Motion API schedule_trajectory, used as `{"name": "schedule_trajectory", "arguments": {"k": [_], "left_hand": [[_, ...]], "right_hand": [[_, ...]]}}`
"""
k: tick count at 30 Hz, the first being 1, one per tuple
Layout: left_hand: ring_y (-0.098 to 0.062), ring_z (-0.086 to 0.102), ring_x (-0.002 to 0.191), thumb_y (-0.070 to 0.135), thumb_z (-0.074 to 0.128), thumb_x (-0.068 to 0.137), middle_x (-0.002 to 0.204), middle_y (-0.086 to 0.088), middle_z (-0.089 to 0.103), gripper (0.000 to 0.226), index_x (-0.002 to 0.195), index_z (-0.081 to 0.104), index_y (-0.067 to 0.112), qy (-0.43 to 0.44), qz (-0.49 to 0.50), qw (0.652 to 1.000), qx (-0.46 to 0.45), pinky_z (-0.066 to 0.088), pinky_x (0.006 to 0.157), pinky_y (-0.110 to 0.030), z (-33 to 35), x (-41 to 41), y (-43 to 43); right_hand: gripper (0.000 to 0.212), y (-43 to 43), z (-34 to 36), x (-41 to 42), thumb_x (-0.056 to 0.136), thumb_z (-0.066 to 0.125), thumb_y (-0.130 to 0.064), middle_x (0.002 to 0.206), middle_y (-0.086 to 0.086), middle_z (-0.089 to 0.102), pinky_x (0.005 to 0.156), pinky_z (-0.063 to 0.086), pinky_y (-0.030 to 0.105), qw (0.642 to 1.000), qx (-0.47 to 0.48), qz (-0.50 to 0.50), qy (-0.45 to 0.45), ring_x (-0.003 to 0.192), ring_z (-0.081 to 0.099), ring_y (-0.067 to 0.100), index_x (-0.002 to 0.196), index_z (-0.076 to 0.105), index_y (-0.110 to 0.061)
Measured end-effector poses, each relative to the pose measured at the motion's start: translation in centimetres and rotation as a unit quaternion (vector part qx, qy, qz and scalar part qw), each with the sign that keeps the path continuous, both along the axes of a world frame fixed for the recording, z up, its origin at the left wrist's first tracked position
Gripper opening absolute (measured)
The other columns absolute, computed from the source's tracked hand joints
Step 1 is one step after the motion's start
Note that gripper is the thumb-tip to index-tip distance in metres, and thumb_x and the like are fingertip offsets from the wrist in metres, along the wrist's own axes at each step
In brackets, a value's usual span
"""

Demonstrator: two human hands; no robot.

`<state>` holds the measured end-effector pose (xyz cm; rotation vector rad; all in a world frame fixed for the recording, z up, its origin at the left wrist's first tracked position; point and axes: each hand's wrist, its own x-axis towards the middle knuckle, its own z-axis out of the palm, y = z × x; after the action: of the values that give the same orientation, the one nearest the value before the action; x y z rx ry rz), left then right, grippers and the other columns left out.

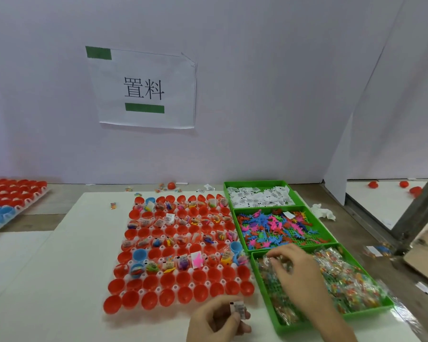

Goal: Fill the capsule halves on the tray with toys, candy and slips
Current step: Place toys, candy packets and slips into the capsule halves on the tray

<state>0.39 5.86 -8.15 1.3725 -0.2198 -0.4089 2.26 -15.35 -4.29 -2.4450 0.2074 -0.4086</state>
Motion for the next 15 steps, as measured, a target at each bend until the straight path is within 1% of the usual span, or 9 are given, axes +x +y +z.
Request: {"name": "schedule_trajectory", "arguments": {"k": [1, 3, 6, 8, 9, 10, 12, 13, 15], "left_hand": [[-0.039, 0.071, 0.075, -0.014, 0.059, 0.086, 0.082, -0.021, 0.073, 0.024, 0.094, 0.073, 0.004, 0.001, 0.003, 1.000, -0.010, 0.059, 0.071, -0.038, 0.0, 0.1, 0.0], [-0.041, 0.071, 0.074, -0.009, 0.062, 0.084, 0.084, -0.023, 0.073, 0.022, 0.102, 0.067, 0.002, -0.008, 0.007, 1.000, -0.017, 0.059, 0.071, -0.040, 0.1, 0.2, -0.1], [-0.040, 0.070, 0.071, -0.001, 0.066, 0.078, 0.085, -0.028, 0.071, 0.036, 0.109, 0.048, -0.003, 0.001, 0.000, 0.999, -0.043, 0.058, 0.070, -0.042, 0.1, 0.4, 0.0], [-0.038, 0.069, 0.067, -0.002, 0.064, 0.076, 0.083, -0.032, 0.070, 0.040, 0.104, 0.036, -0.001, 0.011, 0.000, 0.998, -0.054, 0.057, 0.068, -0.041, 0.1, 0.4, -0.2], [-0.038, 0.069, 0.066, -0.003, 0.064, 0.076, 0.081, -0.033, 0.069, 0.040, 0.100, 0.032, 0.001, 0.011, -0.001, 0.998, -0.060, 0.057, 0.067, -0.041, 0.1, 0.3, -0.2], [-0.038, 0.069, 0.067, -0.003, 0.063, 0.077, 0.080, -0.033, 0.069, 0.039, 0.097, 0.030, 0.002, 0.008, -0.003, 0.998, -0.063, 0.057, 0.067, -0.042, 0.1, 0.2, -0.2], [-0.042, 0.069, 0.073, -0.005, 0.062, 0.078, 0.078, -0.031, 0.069, 0.036, 0.092, 0.030, 0.003, -0.007, -0.004, 0.998, -0.066, 0.057, 0.069, -0.046, 0.3, -0.1, -0.3], [-0.043, 0.070, 0.076, -0.007, 0.062, 0.077, 0.077, -0.031, 0.068, 0.033, 0.089, 0.032, 0.002, -0.016, -0.001, 0.998, -0.064, 0.057, 0.070, -0.047, 0.3, -0.2, -0.3], [-0.044, 0.070, 0.080, -0.009, 0.061, 0.077, 0.077, -0.034, 0.065, 0.028, 0.084, 0.036, 0.001, -0.030, 0.010, 0.998, -0.062, 0.058, 0.071, -0.046, 0.3, -0.4, -0.3]], "right_hand": [[0.028, -0.9, 0.1, 0.2, 0.090, 0.069, -0.014, 0.103, -0.020, 0.063, 0.093, 0.052, 0.027, 1.000, 0.009, -0.024, 0.007, 0.093, 0.058, -0.004, 0.094, 0.063, -0.040], [0.024, -2.5, -0.1, 0.7, 0.090, 0.070, -0.014, 0.110, -0.014, 0.065, 0.098, 0.052, 0.033, 0.998, -0.001, -0.058, 0.019, 0.097, 0.059, 0.003, 0.102, 0.067, -0.034], [0.023, -3.5, -0.3, 2.1, 0.092, 0.069, -0.019, 0.119, -0.011, 0.064, 0.106, 0.047, 0.040, 0.997, -0.027, -0.069, 0.021, 0.111, 0.057, 0.010, 0.114, 0.070, -0.026], [0.022, -3.8, -0.1, 3.4, 0.093, 0.068, -0.020, 0.117, -0.010, 0.066, 0.104, 0.047, 0.037, 0.997, -0.043, -0.065, 0.013, 0.109, 0.058, 0.011, 0.114, 0.071, -0.024], [0.020, -3.8, 0.1, 4.1, 0.093, 0.068, -0.021, 0.113, -0.009, 0.068, 0.100, 0.049, 0.036, 0.996, -0.059, -0.067, 0.014, 0.103, 0.060, 0.010, 0.112, 0.071, -0.025], [0.018, -3.8, 0.2, 4.8, 0.093, 0.068, -0.022, 0.109, -0.008, 0.070, 0.097, 0.051, 0.038, 0.994, -0.077, -0.074, 0.018, 0.096, 0.061, 0.011, 0.110, 0.072, -0.025], [0.015, -4.0, 0.3, 6.2, 0.092, 0.069, -0.025, 0.103, -0.008, 0.072, 0.095, 0.053, 0.044, 0.990, -0.105, -0.087, 0.044, 0.090, 0.065, 0.011, 0.107, 0.073, -0.026], [0.014, -4.0, 0.4, 6.7, 0.091, 0.071, -0.028, 0.100, -0.008, 0.072, 0.095, 0.053, 0.044, 0.988, -0.108, -0.086, 0.065, 0.090, 0.066, 0.012, 0.105, 0.074, -0.026], [0.011, -4.1, 0.6, 7.5, 0.089, 0.074, -0.031, 0.097, -0.007, 0.073, 0.091, 0.055, 0.041, 0.987, -0.093, -0.077, 0.104, 0.089, 0.066, 0.014, 0.097, 0.075, -0.024]]}}
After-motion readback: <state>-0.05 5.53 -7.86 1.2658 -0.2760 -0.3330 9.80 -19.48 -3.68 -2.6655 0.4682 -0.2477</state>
